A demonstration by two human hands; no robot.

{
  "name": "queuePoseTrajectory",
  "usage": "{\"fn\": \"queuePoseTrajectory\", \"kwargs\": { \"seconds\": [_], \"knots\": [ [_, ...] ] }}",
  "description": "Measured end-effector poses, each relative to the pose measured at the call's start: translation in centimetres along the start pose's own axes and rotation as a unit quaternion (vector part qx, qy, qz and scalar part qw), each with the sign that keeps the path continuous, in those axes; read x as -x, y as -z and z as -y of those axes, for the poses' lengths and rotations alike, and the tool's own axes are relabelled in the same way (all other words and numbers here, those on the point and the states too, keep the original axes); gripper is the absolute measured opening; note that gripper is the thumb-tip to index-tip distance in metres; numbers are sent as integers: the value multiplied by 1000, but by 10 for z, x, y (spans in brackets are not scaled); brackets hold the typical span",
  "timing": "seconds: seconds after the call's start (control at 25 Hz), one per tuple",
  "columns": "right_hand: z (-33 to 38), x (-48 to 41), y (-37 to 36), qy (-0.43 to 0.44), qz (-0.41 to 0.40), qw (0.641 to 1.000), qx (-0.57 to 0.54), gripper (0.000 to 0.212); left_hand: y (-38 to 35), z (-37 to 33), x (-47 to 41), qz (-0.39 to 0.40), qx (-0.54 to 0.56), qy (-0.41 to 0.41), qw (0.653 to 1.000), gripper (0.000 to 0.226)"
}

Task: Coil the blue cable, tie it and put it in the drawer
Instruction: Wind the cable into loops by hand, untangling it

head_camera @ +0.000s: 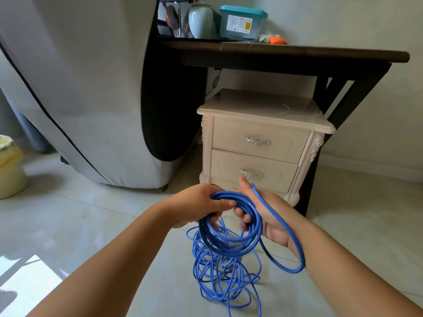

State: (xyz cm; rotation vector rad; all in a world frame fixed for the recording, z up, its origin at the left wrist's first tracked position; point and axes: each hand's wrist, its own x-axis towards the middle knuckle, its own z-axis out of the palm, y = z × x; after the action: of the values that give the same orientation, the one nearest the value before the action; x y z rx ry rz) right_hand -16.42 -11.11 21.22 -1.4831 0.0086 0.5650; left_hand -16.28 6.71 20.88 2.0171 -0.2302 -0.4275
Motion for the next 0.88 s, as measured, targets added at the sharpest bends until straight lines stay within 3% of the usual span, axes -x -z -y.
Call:
{"fn": "queuePoseTrajectory", "kwargs": {
  "seconds": [0.12,0.2,0.28,0.36,0.44,0.52,0.64,0.72,0.8,0.88],
  "knots": [
    [2,-15,16,26,-82,989,-124,42,11,3,1,-103,1,-26,994,21],
    [5,-22,36,22,-136,961,-239,27,22,2,4,-185,4,-52,981,17],
    [6,-27,58,-1,-196,924,-329,30,30,3,9,-256,-38,-66,964,14],
    [5,-29,71,-4,-264,921,-288,39,32,2,12,-282,-93,-70,952,12],
    [6,-25,63,55,-313,942,-113,33,29,0,14,-277,-117,-77,951,10],
    [4,-19,40,159,-231,960,22,31,24,-5,14,-263,-110,-97,954,11],
    [-2,-8,6,149,-5,986,76,83,15,-12,14,-255,-55,-127,957,13],
    [1,-2,-1,131,59,988,53,101,12,-14,14,-264,-24,-129,956,14],
    [12,6,2,114,74,989,52,98,11,-13,13,-268,0,-118,956,16],
    [20,14,7,96,76,985,121,68,11,-12,14,-259,27,-112,959,17]
  ]
}}
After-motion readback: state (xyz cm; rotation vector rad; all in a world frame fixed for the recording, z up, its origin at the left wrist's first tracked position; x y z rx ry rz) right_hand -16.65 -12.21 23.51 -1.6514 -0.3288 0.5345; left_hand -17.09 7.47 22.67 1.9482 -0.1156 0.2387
